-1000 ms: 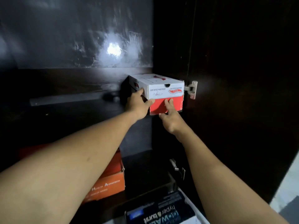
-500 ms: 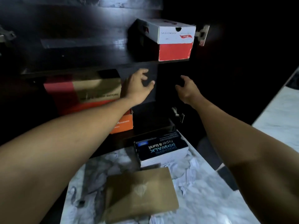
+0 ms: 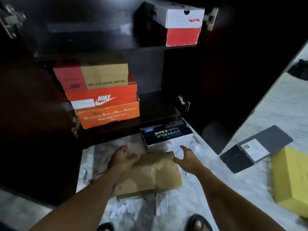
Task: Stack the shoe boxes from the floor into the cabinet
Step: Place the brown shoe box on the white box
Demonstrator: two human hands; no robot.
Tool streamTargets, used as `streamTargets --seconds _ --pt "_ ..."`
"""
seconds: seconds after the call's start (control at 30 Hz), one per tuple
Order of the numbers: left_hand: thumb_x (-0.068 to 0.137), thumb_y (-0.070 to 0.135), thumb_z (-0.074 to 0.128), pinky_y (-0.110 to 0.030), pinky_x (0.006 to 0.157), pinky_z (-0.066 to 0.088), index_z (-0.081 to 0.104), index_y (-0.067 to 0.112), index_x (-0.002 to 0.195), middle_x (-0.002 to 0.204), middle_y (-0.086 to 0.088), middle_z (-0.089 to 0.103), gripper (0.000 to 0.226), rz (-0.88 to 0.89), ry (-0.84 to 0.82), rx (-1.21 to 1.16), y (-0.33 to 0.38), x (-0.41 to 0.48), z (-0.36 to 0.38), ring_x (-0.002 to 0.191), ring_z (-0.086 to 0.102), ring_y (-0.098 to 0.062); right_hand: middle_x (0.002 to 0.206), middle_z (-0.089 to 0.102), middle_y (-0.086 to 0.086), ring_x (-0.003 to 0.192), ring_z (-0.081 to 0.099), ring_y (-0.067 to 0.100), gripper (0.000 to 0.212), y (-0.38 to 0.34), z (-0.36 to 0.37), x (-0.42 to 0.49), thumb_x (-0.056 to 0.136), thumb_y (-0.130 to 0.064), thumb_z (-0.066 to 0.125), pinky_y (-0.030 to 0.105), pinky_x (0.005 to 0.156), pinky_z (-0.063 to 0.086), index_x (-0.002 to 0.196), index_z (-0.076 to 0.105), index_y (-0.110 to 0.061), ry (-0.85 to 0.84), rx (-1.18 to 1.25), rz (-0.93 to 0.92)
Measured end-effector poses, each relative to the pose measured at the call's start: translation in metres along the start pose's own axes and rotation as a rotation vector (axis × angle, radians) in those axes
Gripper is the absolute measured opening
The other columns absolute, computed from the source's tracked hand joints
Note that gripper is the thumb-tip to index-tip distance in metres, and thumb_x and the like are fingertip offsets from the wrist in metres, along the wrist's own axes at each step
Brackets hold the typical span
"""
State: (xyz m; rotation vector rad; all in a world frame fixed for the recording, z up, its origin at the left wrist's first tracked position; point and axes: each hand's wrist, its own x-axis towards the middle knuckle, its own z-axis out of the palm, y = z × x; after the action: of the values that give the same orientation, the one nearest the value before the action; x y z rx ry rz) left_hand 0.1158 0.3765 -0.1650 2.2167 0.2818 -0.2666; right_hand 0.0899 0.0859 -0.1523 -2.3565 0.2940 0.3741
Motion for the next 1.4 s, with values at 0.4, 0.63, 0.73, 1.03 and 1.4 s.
streamTargets --seconds 0.4,0.63,0.73,1.03,1.4 --pt "0.028 0.05 0.101 -0.03 0.08 0.058 0.008 0.036 0.153 0.126 0.006 0.058 0.157 -0.076 -0.13 -0.066 -0.127 -0.04 0.029 0.11 0.06 -0.018 0.141 0.036 -0.006 0.13 0.042 0.018 0.155 0.061 0.076 -0.026 0.036 -0.058 0.095 0.031 0.099 0.046 0.156 0.004 -0.02 -0.133 0.165 -0.006" --pt "0.038 0.013 0.102 -0.009 0.067 0.049 0.051 0.02 0.12 0.103 0.015 0.063 0.096 -0.057 -0.155 -0.315 -0.104 -0.048 0.027 0.101 0.064 -0.014 0.122 0.053 -0.006 0.114 0.053 0.017 0.127 0.06 0.073 -0.02 0.025 -0.068 0.092 0.042 0.088 0.056 0.133 0.034 -0.036 -0.045 0.207 -0.058" --pt "0.036 0.024 0.103 -0.019 0.081 0.052 0.052 0.029 0.114 0.105 0.015 0.064 0.093 -0.025 -0.098 -0.346 -0.093 -0.056 0.016 0.103 0.063 -0.013 0.122 0.046 -0.002 0.114 0.052 0.019 0.134 0.042 0.054 -0.029 0.024 -0.062 0.095 0.038 0.093 0.055 0.139 0.033 -0.029 -0.014 0.221 -0.043" --pt "0.014 0.049 0.1 -0.03 0.084 0.057 0.063 0.026 0.112 0.099 0.009 0.075 0.108 0.141 0.043 -0.426 0.005 -0.065 -0.051 0.096 0.071 -0.008 0.127 0.047 -0.003 0.108 0.058 0.013 0.126 -0.051 -0.04 -0.074 0.019 -0.063 0.095 0.036 0.086 0.059 0.129 0.043 -0.033 0.261 0.409 -0.224" --pt "0.023 0.06 0.096 -0.026 0.081 0.058 0.062 0.023 0.116 0.104 0.009 0.071 0.105 0.596 0.255 -0.327 0.229 -0.081 -0.173 0.088 0.067 0.002 0.127 0.043 0.003 0.113 0.054 0.015 0.132 -0.163 -0.206 -0.13 0.04 -0.058 0.096 0.033 0.1 0.05 0.151 0.031 -0.031 0.645 0.385 -0.525"
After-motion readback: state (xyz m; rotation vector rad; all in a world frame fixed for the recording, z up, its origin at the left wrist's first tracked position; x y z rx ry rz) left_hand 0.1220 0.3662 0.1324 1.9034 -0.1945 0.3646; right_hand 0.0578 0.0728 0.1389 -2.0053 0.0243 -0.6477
